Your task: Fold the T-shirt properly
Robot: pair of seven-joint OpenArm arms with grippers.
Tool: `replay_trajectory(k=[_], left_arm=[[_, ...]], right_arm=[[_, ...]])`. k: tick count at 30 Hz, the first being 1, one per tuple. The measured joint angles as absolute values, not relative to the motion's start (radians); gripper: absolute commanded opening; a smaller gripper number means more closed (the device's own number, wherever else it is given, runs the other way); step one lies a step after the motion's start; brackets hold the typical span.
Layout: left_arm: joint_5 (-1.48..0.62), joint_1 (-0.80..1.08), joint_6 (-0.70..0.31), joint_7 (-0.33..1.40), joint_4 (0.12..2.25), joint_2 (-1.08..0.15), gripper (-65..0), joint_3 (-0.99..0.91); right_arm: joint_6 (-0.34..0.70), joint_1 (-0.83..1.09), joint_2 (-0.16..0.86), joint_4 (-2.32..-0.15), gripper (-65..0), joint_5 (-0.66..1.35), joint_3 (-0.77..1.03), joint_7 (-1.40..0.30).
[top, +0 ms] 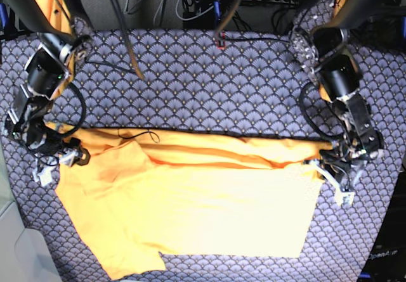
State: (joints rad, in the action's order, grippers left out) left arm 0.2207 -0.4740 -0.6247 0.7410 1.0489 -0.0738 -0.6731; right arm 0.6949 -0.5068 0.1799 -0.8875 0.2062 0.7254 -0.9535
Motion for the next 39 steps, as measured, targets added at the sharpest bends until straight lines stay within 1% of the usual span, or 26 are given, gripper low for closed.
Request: replay_trajectory(k=[4, 6, 9, 17, 20, 24, 26, 30, 34, 39], left_arm=[[0.221, -0.475, -0.624, 0.743, 1.049, -0.074, -65.0, -0.673], [0.220, -0.475, -0.625, 0.739, 1.049, -0.074, -65.0, -0.673], [0.221, -0.474, -0.624, 0.739, 1.049, -0.075, -65.0, -0.673], [0.221, -0.474, -0.624, 0.739, 1.049, -0.075, -65.0, -0.673], [0.221, -0.474, -0.624, 0.739, 1.049, -0.075, -65.0, -0.673], [0.220, -0.474, -0.624, 0.742, 1.049, -0.075, -65.0, -0.673], [0.221, -0.474, -0.624, 0.743, 1.049, -0.075, -65.0, -0.673], [0.221, -0.474, -0.625, 0.742, 1.049, -0.068, -65.0, -0.673], [0.221, -0.474, -0.624, 0.742, 1.049, -0.071, -65.0, -0.673], [0.220, -0.475, -0.625, 0.743, 1.049, -0.067, -65.0, -0.673]], right_arm=[[0.695, -0.515, 0.186, -0.886, -35.9, 0.195, 0.710, -0.945], [0.695, -0.528, 0.215, -0.885, -35.9, 0.196, 0.666, -0.937], [0.694, -0.540, 0.253, -0.888, -35.6, 0.199, 0.595, -0.879], [0.695, -0.529, 0.250, -0.878, -35.6, 0.199, 0.425, -0.811], [0.697, -0.564, 0.268, -0.754, -35.6, 0.211, 0.395, -0.748], [0.695, -0.641, 0.356, -0.517, -35.6, 0.196, 0.390, -0.643], [0.694, -0.678, 0.392, -0.451, -35.6, 0.195, 0.334, -0.594], [0.688, -0.717, 0.379, -0.439, -35.6, 0.203, 0.257, -0.572], [0.691, -0.714, 0.369, -0.437, -35.6, 0.202, 0.255, -0.574], [0.691, -0.714, 0.363, -0.439, -35.6, 0.127, 0.255, -0.508]])
